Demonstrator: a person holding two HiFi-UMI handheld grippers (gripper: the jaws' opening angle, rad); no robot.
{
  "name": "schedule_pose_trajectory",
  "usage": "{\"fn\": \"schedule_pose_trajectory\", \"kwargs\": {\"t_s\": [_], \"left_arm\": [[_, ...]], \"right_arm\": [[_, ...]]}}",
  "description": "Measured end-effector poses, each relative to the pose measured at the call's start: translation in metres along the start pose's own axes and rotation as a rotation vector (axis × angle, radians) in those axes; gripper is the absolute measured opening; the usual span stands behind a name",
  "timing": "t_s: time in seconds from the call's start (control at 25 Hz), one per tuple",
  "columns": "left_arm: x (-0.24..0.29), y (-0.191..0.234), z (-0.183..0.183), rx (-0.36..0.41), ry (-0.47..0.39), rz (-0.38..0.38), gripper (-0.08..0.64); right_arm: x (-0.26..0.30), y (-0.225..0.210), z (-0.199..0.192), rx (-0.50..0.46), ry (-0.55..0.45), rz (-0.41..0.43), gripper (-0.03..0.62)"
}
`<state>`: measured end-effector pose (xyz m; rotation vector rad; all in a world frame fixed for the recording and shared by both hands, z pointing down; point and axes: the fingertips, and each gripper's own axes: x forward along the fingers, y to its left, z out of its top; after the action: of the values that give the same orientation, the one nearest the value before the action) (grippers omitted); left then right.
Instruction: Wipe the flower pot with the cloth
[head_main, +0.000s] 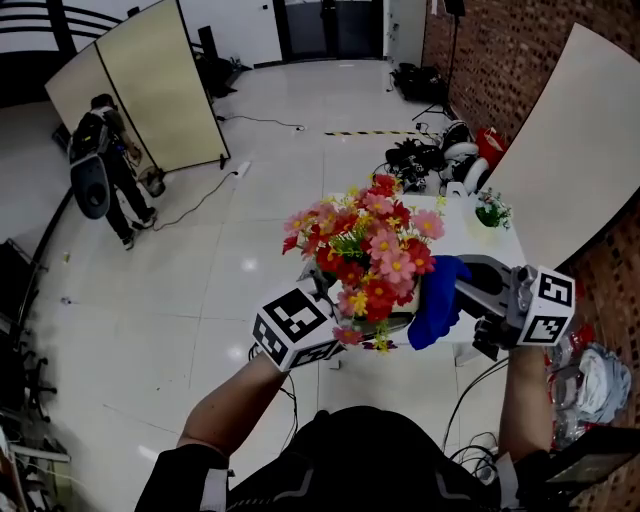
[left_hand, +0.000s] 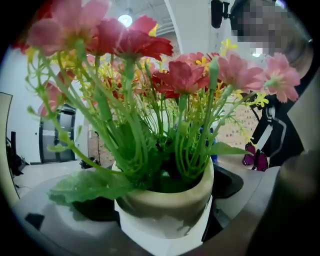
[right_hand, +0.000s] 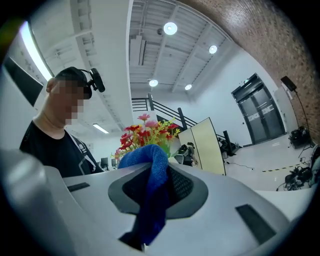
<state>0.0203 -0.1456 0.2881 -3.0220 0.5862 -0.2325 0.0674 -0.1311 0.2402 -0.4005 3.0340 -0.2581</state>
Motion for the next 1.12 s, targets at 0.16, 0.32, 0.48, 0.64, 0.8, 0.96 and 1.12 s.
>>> {"fn": "schedule_pose_trajectory", "kwargs": {"t_s": [0.16, 0.32, 0.48, 0.64, 0.8, 0.96, 1.12], "left_arm": [[-0.005, -0.013, -0.001, 0.037, -0.002, -0.019, 0.545], [-0.010, -0.016, 0.009, 0.081, -0.011, -0.042, 0.545], [-0.011, -0.016, 0.009, 0.084, -0.018, -0.041, 0.545], [-0.007, -0.014, 0.000, 0.050, -0.020, -0.008, 0.545], [-0.001, -0.006, -0.002, 0.043, -0.020, 0.035, 0.545], [-0.003, -0.006, 0.000, 0.041, -0.017, 0.050, 0.545], [-0.008, -0.010, 0.005, 0.027, -0.048, 0.029, 0.545]], "right_arm": [[0.005, -0.019, 0.003, 0.029, -0.020, -0.042, 0.054], [0.024, -0.041, 0.010, 0.061, -0.027, -0.067, 0.054], [0.031, -0.044, 0.015, 0.046, -0.019, -0.080, 0.054], [-0.002, -0.024, 0.021, 0.021, -0.096, -0.096, 0.054], [-0.023, 0.013, 0.003, -0.017, -0.082, -0.061, 0.054], [-0.009, 0.024, -0.017, -0.019, -0.043, -0.057, 0.054], [-0.006, 0.011, -0.006, 0.027, -0.095, -0.053, 0.054]]}}
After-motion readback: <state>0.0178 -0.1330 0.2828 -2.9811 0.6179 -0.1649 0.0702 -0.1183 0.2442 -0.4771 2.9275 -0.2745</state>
